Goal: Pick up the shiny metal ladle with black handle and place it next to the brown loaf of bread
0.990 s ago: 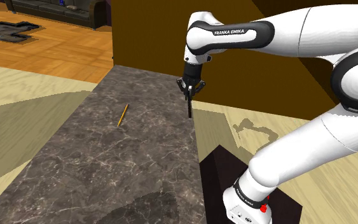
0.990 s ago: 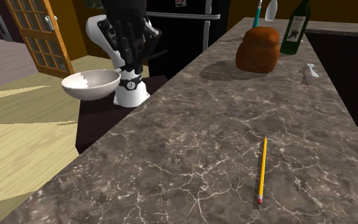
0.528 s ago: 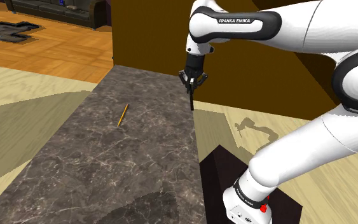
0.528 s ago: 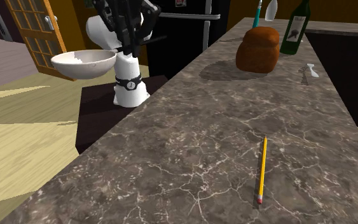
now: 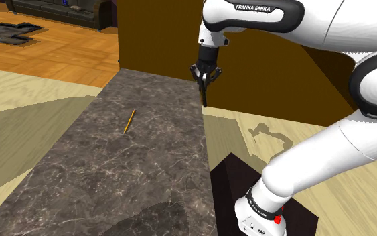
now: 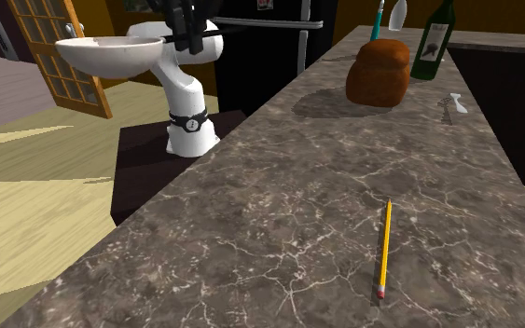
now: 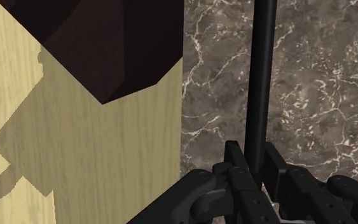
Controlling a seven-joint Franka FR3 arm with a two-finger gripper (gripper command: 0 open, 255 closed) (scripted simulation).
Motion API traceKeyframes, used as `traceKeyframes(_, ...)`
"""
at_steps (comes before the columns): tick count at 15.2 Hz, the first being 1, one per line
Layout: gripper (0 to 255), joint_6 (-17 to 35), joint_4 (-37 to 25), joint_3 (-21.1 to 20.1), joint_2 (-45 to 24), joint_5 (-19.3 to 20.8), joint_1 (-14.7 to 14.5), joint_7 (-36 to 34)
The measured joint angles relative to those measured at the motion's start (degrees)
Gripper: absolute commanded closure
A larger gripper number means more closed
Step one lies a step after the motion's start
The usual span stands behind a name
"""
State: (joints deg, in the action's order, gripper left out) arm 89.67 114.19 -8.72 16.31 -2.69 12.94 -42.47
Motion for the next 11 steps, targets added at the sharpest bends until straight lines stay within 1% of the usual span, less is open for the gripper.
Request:
traceKeyframes(4,255,-0.5,2.1,-2.2,2.7,-1.6,-1.6,-3.3)
traceKeyframes(11,255,-1.1,5.4,-8.1,7.5,-6.0,-5.5,-12.0)
